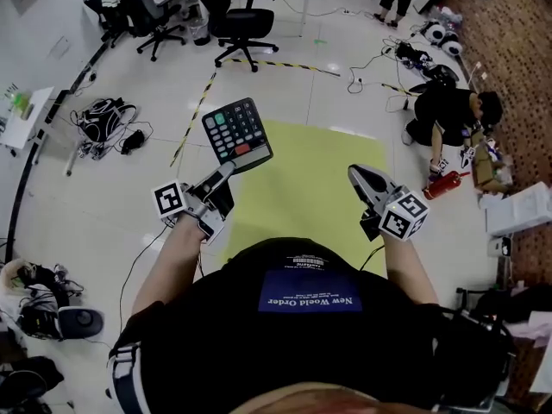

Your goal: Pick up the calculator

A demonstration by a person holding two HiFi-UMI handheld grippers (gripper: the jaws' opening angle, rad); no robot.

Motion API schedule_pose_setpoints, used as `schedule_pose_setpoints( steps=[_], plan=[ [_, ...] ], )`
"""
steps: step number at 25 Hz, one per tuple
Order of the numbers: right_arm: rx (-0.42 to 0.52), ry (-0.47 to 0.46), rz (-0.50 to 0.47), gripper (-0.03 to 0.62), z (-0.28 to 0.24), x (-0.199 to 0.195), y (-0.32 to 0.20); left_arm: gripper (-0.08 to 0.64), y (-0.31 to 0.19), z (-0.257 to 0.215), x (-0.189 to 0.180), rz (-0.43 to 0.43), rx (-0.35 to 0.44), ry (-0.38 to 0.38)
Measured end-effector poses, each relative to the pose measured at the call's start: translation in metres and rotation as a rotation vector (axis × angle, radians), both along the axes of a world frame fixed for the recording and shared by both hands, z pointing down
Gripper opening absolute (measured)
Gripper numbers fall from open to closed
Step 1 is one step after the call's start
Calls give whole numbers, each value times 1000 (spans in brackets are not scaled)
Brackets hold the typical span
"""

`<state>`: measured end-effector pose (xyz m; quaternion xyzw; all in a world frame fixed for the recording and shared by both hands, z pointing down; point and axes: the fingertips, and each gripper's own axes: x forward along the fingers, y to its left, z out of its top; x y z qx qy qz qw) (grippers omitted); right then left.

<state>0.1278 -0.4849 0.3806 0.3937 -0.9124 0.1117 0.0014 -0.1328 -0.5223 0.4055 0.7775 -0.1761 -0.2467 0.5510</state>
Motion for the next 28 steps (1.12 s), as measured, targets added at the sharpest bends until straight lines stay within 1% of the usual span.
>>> schedule_pose_setpoints(
  steps=[3, 6, 9, 14, 23, 28],
  plan=[
    [7, 24, -4, -15, 2, 2, 4, 61, 4, 1, 6, 10, 1, -7],
    [9, 38, -5, -15, 3, -5, 5, 63, 6, 1, 7, 26, 3, -5],
    [8, 39, -2, -15, 5, -6, 6, 61, 7, 0, 8, 39, 6, -7],
    [1, 40, 0, -15, 7, 6, 10, 61, 9, -3, 17, 42, -1, -16],
    [1, 51, -4, -15, 9, 4, 14, 61, 14, 1, 21, 56, -2, -24],
    [6, 57, -7, -15, 8, -2, 14, 61, 12, -1, 16, 63, 0, -20]
  ],
)
